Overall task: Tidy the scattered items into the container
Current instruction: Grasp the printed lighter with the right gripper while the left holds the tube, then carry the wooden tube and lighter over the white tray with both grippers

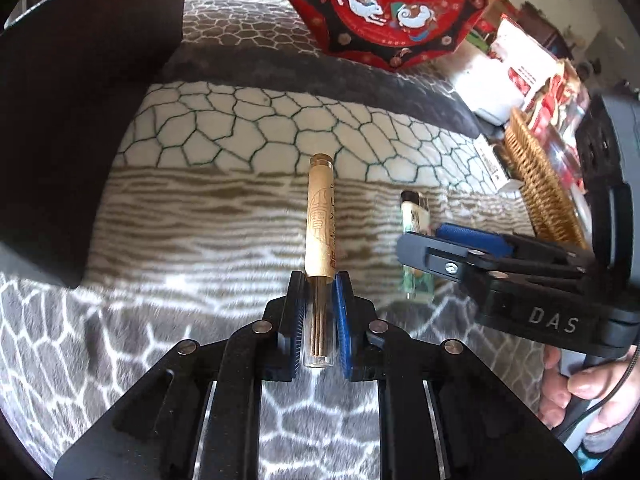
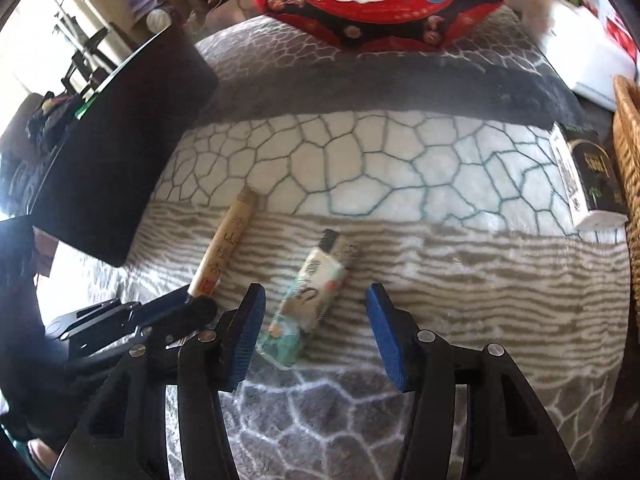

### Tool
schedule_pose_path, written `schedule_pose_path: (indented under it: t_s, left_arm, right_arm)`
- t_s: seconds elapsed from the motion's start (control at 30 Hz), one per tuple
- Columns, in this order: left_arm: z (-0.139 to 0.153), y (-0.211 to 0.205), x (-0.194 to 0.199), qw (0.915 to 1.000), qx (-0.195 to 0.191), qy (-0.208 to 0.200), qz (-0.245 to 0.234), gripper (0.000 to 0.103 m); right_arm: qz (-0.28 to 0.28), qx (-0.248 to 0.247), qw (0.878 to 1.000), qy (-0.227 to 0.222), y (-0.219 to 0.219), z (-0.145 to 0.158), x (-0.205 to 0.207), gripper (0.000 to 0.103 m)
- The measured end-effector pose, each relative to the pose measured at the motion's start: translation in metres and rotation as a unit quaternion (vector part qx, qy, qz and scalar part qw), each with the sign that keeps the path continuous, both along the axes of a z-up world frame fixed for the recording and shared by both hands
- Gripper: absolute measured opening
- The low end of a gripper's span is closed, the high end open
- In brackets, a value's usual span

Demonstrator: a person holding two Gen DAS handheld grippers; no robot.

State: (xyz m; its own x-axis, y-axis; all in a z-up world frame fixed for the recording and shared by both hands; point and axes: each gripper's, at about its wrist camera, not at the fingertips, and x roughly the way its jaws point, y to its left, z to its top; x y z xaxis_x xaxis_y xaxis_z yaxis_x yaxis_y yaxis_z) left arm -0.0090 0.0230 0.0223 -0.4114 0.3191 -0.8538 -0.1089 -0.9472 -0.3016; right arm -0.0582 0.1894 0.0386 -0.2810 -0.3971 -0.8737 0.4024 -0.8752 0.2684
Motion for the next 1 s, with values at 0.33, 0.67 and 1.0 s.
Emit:
schedule_pose_path:
  t_s: [0.33, 0.67, 1.0]
  left_arm:
    - [0.000, 0.001, 0.008, 0.9998, -0.018, 0.003, 0.012, 0.014]
    - [0.007, -0.002, 0.012, 1.0000, -0.001, -0.002, 0.009, 0.014]
    - [0.124, -0.086, 0.033, 0.9962, 0.028, 0.081, 0.012, 0.014]
  right_arm:
    - [0.048, 0.123, 0.988, 0.078, -0.035, -0.004, 0.027, 0.027]
    - [0.018, 0.050, 0.997, 0.052, -0.009, 0.016, 0.025, 0.022]
    - [0.047, -0.050, 0.994, 0.085, -0.046, 0.132, 0.025, 0.022]
